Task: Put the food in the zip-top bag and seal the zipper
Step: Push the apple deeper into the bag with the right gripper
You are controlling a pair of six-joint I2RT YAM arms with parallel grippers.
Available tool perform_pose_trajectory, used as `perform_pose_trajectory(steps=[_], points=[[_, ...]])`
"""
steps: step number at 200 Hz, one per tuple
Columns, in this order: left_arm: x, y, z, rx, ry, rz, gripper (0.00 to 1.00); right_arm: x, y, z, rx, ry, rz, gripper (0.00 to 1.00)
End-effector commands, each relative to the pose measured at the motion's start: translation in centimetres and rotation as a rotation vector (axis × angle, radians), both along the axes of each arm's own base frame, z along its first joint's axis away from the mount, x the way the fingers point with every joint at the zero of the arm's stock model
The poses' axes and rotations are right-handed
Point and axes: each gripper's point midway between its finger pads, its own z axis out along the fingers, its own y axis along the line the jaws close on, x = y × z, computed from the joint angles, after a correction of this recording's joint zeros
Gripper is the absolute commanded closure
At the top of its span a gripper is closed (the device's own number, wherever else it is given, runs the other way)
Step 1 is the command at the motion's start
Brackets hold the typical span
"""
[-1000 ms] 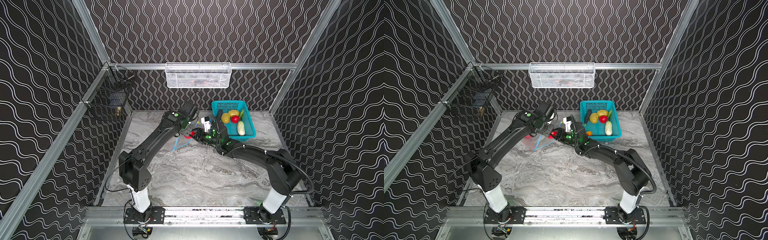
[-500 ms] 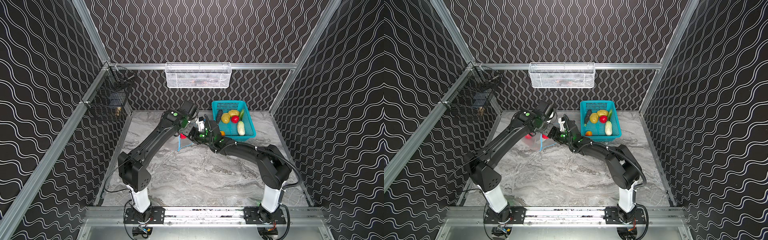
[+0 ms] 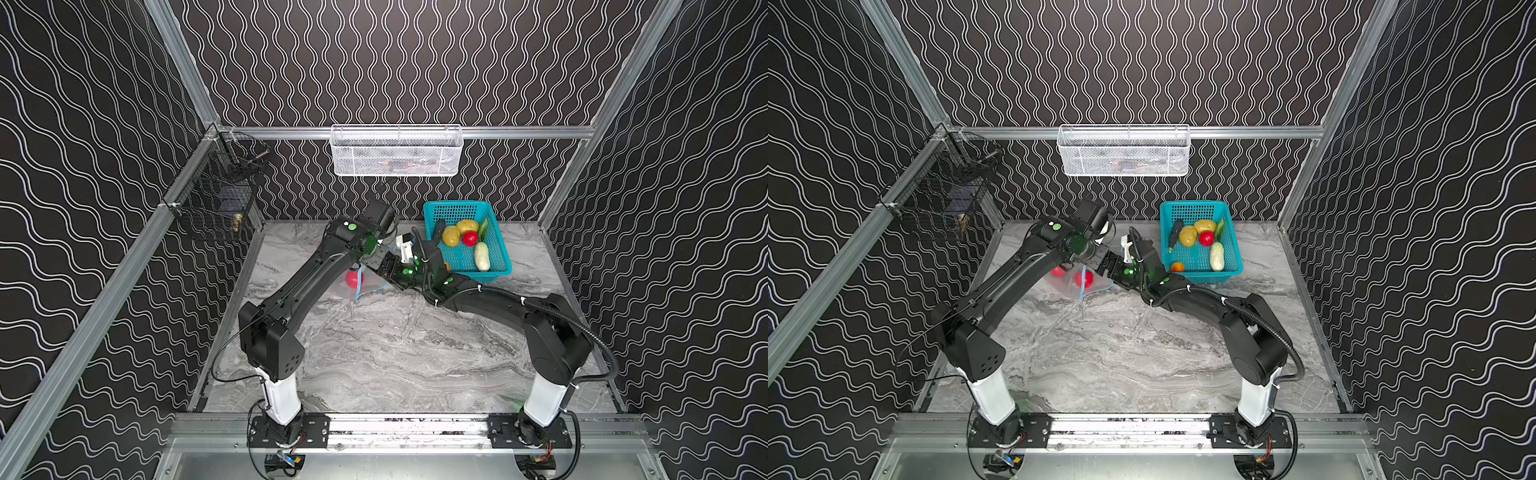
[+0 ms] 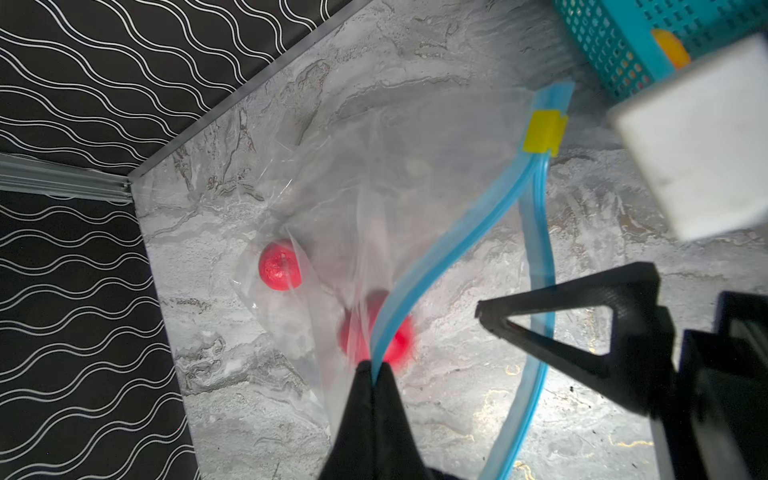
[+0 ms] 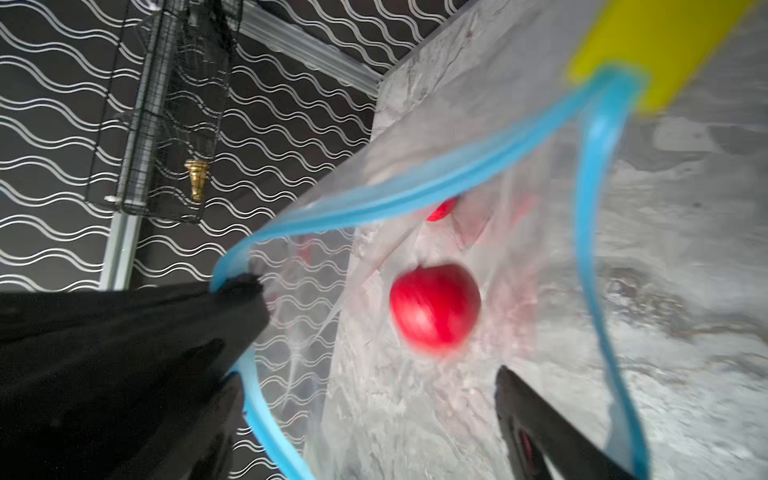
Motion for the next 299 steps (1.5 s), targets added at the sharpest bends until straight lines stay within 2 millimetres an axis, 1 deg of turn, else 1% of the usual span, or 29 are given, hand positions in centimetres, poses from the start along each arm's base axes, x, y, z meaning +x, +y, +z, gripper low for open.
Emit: perform_pose_trajectory(steps=[1,86,141,166,184,210,227,238,257,272,299], points=[[-0.3,0.0,-0.4,0.001,0.022,0.002,1.00,0.0,-0.1,2.1,0.019,-0.057,-0.014,0.02],[-0.3,0.4,-0.2,0.014,0.007,0.010,1.00,-0.7,-0.9,3.8,0.024,-0.098,-0.016,0.01],[0.0,1.0,0.2,0.039,-0.020,0.028,1.00,-1.1,-2.3,3.9,-0.025,-0.114,-0.050,0.01],[0.3,1.7,1.5,0.063,-0.061,0.047,1.00,-1.1,-3.1,4.0,-0.062,-0.115,-0.076,0.01],[0.5,2.3,2.5,0.086,-0.098,0.065,1.00,-0.9,-3.7,4.5,-0.091,-0.122,-0.095,0.01],[1.1,3.4,4.7,0.133,-0.174,0.099,1.00,-0.8,-4.5,5.0,-0.142,-0.119,-0.122,0.01],[1.5,4.1,5.9,0.167,-0.218,0.121,1.00,-0.4,-5.1,5.1,-0.172,-0.109,-0.140,0.01],[1.6,4.6,6.6,0.201,-0.245,0.140,1.00,0.0,-5.5,4.6,-0.203,-0.082,-0.149,0.01],[1.9,4.9,7.5,0.266,-0.298,0.152,1.00,0.8,-6.4,4.0,-0.256,-0.044,-0.161,0.01],[2.0,4.5,7.2,0.279,-0.297,0.147,1.00,1.5,-7.1,3.7,-0.293,-0.027,-0.167,0.01],[1.9,3.8,6.0,0.277,-0.254,0.132,1.00,2.8,-9.5,2.7,-0.360,0.055,-0.238,0.01]])
